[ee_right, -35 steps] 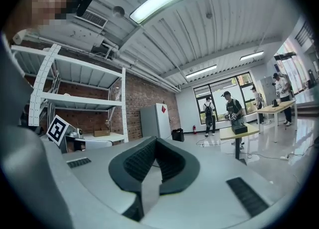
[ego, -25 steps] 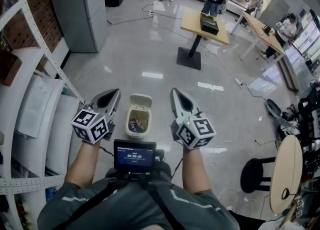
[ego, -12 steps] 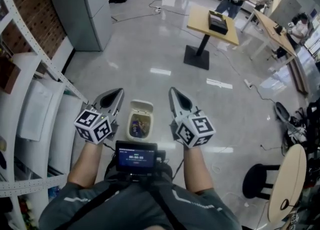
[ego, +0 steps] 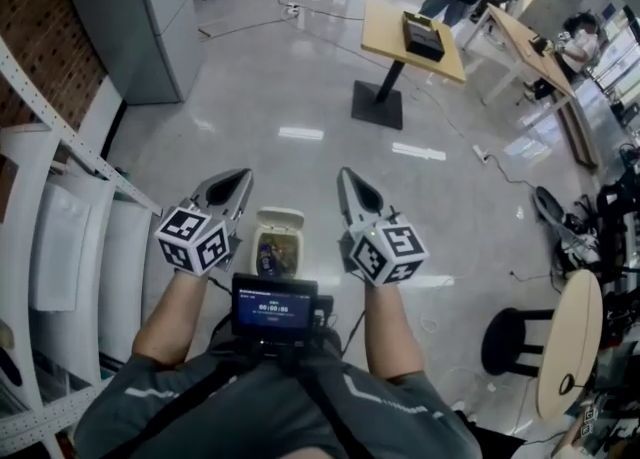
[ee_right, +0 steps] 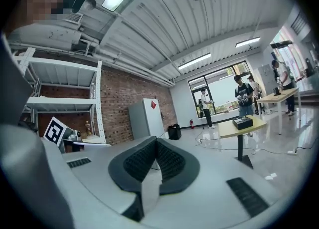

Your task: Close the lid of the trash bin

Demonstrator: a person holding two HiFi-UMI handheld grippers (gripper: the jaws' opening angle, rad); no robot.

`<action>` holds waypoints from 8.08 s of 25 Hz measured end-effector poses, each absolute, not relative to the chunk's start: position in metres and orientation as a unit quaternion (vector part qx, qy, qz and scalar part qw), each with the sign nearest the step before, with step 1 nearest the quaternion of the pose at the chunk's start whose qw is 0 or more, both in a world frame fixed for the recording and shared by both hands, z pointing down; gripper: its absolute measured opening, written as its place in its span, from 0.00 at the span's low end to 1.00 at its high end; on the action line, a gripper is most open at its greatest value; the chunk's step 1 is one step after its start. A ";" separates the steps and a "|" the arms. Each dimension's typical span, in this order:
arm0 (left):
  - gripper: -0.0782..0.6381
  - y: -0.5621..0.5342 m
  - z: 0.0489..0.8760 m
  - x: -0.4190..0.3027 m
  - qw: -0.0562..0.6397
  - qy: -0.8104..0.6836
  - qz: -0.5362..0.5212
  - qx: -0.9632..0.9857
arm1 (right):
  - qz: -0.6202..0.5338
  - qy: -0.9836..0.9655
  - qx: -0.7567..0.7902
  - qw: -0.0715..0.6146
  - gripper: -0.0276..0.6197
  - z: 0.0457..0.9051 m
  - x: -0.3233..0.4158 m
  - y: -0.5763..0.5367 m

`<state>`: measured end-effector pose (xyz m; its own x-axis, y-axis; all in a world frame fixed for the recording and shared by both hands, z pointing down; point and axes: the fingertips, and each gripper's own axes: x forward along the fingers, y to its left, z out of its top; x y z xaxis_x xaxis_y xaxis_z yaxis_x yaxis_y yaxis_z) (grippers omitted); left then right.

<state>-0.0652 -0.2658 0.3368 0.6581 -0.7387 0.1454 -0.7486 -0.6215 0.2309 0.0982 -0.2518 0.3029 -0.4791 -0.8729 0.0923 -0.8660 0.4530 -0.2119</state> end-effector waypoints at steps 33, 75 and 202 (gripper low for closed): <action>0.10 -0.354 0.618 -0.024 0.289 -0.400 0.203 0.845 | -0.301 0.801 -0.483 -0.186 0.06 0.611 0.083 -0.349; 0.10 -0.232 0.784 -0.031 0.418 -0.372 0.327 0.761 | -0.416 0.728 -0.454 -0.301 0.06 0.790 0.080 -0.221; 0.10 -0.285 0.302 -0.053 0.083 -0.427 0.000 0.900 | -0.079 0.876 -0.476 -0.014 0.05 0.277 0.134 -0.276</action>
<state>-0.0533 -0.2846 0.3016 0.6354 -0.7689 0.0714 -0.7690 -0.6217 0.1491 0.1341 -0.2764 0.2768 -0.5471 -0.8310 0.1003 -0.8356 0.5351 -0.1243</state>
